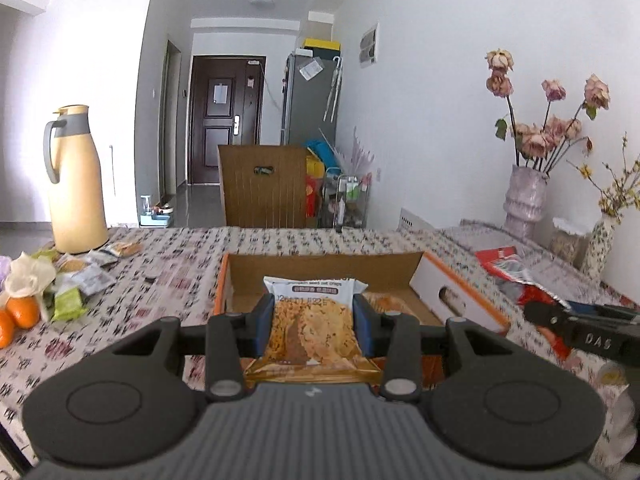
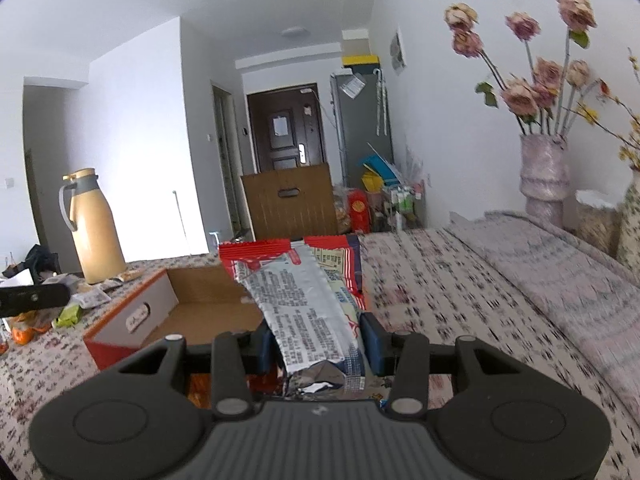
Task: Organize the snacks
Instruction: 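Lower both held packets into the box and open both grippers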
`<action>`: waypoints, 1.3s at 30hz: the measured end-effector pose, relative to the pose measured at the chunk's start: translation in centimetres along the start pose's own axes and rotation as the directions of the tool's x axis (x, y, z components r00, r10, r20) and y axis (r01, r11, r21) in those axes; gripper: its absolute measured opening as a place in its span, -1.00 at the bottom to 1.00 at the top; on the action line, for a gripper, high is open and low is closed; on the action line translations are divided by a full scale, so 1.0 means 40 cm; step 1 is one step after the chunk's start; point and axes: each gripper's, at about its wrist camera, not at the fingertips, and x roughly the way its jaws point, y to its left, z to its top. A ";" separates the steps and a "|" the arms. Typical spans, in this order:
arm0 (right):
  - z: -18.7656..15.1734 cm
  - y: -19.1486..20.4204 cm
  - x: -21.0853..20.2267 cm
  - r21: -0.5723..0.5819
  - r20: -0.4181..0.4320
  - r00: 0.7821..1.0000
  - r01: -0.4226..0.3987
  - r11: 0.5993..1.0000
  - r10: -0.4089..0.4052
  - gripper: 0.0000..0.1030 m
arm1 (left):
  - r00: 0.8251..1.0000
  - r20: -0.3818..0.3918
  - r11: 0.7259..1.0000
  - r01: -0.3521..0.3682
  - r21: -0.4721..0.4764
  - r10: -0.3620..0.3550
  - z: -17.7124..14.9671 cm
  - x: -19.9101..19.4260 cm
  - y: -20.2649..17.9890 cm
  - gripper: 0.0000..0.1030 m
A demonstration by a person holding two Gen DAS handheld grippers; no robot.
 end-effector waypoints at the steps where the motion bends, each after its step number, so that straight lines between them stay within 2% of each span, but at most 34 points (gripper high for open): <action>1: 0.010 0.007 0.009 -0.004 0.008 1.000 -0.006 1.000 0.007 -0.17 | 1.000 0.003 1.000 0.000 -0.003 0.000 0.008 0.009 -0.004 -0.20; 8: 0.069 0.041 0.091 -0.019 0.033 0.999 -0.037 0.999 0.038 -0.17 | 1.000 0.001 1.000 -0.013 -0.017 0.013 0.055 0.095 -0.023 -0.20; 15: 0.097 0.064 0.202 -0.005 -0.002 0.999 -0.050 0.999 0.050 -0.17 | 0.997 -0.018 0.997 -0.070 -0.031 0.069 0.087 0.198 -0.017 -0.20; 19: 0.070 0.053 0.240 0.016 -0.018 0.999 -0.031 0.999 0.031 -0.17 | 0.996 -0.027 0.995 -0.092 -0.049 0.090 0.065 0.235 0.013 -0.20; 23: 0.060 0.048 0.263 0.016 -0.043 0.999 -0.028 0.999 0.029 -0.17 | 0.993 -0.071 0.993 -0.101 -0.063 0.096 0.041 0.270 0.035 -0.20; 30: 0.041 0.052 0.291 0.001 -0.102 0.995 0.006 1.000 -0.006 -0.17 | 0.992 -0.104 0.995 -0.080 -0.060 0.074 0.019 0.281 0.035 -0.15; 33: 0.041 0.048 0.290 0.010 -0.103 0.995 0.016 1.000 -0.015 -0.14 | 0.991 -0.109 0.995 -0.083 -0.060 0.076 0.014 0.282 0.032 0.03; 34: 0.041 0.047 0.289 0.013 -0.102 0.995 0.023 1.000 -0.022 -0.13 | 0.991 -0.107 0.994 -0.085 -0.062 0.079 0.016 0.280 0.032 0.26; 35: 0.040 0.044 0.288 0.018 -0.105 0.994 0.031 0.999 -0.029 0.08 | 0.991 -0.100 0.994 -0.094 -0.063 0.087 0.016 0.277 0.032 0.42; 36: 0.040 0.041 0.290 0.024 -0.106 0.994 0.038 0.999 -0.035 0.37 | 0.991 -0.087 0.992 -0.106 -0.065 0.101 0.016 0.271 0.031 0.67; 37: 0.042 0.035 0.291 0.031 -0.104 0.994 0.048 0.998 -0.044 0.50 | 0.991 -0.077 0.991 -0.116 -0.068 0.110 0.017 0.266 0.030 0.84; 38: 0.042 0.031 0.288 0.038 -0.099 0.994 0.054 0.998 -0.050 0.71 | 0.991 -0.070 0.990 -0.121 -0.072 0.116 0.018 0.262 0.030 0.92; 39: 0.043 0.027 0.287 0.046 -0.095 0.994 0.054 0.997 -0.049 0.83 | 0.991 -0.064 0.989 -0.126 -0.076 0.122 0.019 0.258 0.031 1.00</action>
